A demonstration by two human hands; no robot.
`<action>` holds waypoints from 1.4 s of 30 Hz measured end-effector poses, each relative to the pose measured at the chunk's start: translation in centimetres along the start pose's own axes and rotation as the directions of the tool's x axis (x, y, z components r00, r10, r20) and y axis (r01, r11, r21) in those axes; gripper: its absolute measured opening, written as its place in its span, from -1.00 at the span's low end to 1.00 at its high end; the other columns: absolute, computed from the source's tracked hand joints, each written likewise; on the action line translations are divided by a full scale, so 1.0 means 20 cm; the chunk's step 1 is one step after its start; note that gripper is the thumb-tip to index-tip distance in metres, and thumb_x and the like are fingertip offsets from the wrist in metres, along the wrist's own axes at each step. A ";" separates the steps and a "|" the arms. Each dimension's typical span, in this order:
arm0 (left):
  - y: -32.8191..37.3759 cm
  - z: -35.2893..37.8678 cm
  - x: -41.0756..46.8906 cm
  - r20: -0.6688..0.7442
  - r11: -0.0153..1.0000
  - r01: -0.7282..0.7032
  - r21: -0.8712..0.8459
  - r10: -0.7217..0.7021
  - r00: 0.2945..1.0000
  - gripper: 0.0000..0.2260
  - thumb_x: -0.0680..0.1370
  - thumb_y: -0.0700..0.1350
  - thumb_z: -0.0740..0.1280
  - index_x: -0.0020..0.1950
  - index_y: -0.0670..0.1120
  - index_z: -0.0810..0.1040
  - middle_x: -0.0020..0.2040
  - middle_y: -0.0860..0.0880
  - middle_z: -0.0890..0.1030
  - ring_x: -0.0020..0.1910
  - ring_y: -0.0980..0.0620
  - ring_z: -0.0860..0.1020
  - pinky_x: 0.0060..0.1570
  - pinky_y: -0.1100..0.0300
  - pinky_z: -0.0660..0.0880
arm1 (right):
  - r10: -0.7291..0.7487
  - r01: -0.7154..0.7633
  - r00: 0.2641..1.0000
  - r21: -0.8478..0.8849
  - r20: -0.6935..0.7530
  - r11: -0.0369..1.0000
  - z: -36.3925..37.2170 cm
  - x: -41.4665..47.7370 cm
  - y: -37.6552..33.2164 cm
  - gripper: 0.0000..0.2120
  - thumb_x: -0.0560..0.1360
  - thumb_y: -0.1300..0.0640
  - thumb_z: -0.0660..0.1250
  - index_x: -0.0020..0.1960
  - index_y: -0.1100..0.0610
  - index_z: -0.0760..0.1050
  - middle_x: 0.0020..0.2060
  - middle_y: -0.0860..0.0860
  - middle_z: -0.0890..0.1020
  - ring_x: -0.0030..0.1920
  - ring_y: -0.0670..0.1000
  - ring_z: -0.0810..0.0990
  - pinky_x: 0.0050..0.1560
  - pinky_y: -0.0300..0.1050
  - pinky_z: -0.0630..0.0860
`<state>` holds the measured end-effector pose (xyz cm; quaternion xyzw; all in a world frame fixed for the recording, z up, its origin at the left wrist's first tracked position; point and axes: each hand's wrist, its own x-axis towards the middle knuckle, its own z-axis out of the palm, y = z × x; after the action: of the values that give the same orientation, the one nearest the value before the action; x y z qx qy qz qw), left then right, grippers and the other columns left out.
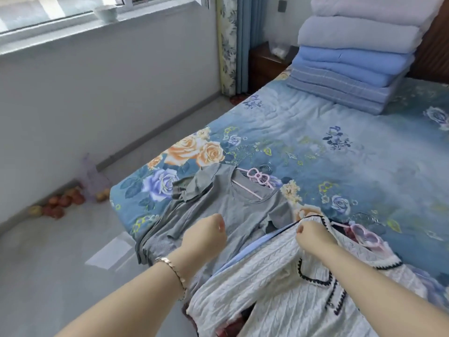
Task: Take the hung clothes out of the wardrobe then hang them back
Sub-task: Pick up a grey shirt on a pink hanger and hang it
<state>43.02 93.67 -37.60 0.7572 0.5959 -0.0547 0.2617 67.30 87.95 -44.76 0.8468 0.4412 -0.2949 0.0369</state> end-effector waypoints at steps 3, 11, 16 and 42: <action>-0.02 0.01 0.31 0.032 0.997 -0.042 0.063 0.040 0.999 -0.78 0.53 -0.16 0.11 0.09 -0.05 0.48 0.08 -0.04 0.58 0.05 -0.10 0.53 -0.08 0.14 0.42 | 0.059 -0.059 0.998 0.040 0.015 0.997 0.03 0.26 -0.08 -0.73 0.57 0.17 0.12 0.22 0.09 0.46 0.32 0.13 0.43 0.17 0.14 0.51 0.05 -0.11 0.44; -0.06 0.27 1.04 0.147 0.997 -0.038 0.071 0.027 0.989 -0.84 0.54 -0.13 0.12 0.04 -0.03 0.46 0.08 -0.01 0.56 0.04 -0.08 0.51 -0.13 0.19 0.35 | 0.097 -0.101 0.995 0.122 0.040 0.987 0.20 0.97 -0.18 -0.89 0.54 0.20 0.16 -0.02 0.05 0.44 0.05 0.09 0.55 0.14 0.16 0.48 -0.06 -0.13 0.38; -0.08 0.49 1.35 0.219 0.999 0.021 0.034 -0.028 0.975 -0.79 0.54 -0.13 0.11 0.11 -0.01 0.46 0.12 0.00 0.55 0.00 -0.06 0.50 -0.14 0.19 0.35 | 0.150 -0.144 0.988 0.153 -0.025 0.978 0.35 1.43 -0.17 -0.66 0.55 0.13 0.19 0.29 0.22 0.38 0.31 0.18 0.41 0.27 0.20 0.42 0.20 -0.02 0.40; -0.43 0.25 1.20 0.101 0.964 0.213 -0.158 -0.199 0.975 -0.89 0.52 -0.13 0.17 -0.12 0.08 0.41 -0.11 0.03 0.55 -0.11 -0.01 0.50 -0.07 0.18 0.45 | -0.307 0.463 0.824 0.254 -0.476 0.849 0.02 1.09 -0.56 -0.74 0.51 0.06 0.23 0.04 0.18 0.59 -0.07 0.09 0.63 -0.03 0.10 0.54 -0.19 -0.15 0.27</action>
<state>43.02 113.61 -54.26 0.6634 0.6624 -0.0633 0.3422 68.02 110.34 -54.45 0.7730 0.5416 -0.1835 -0.2747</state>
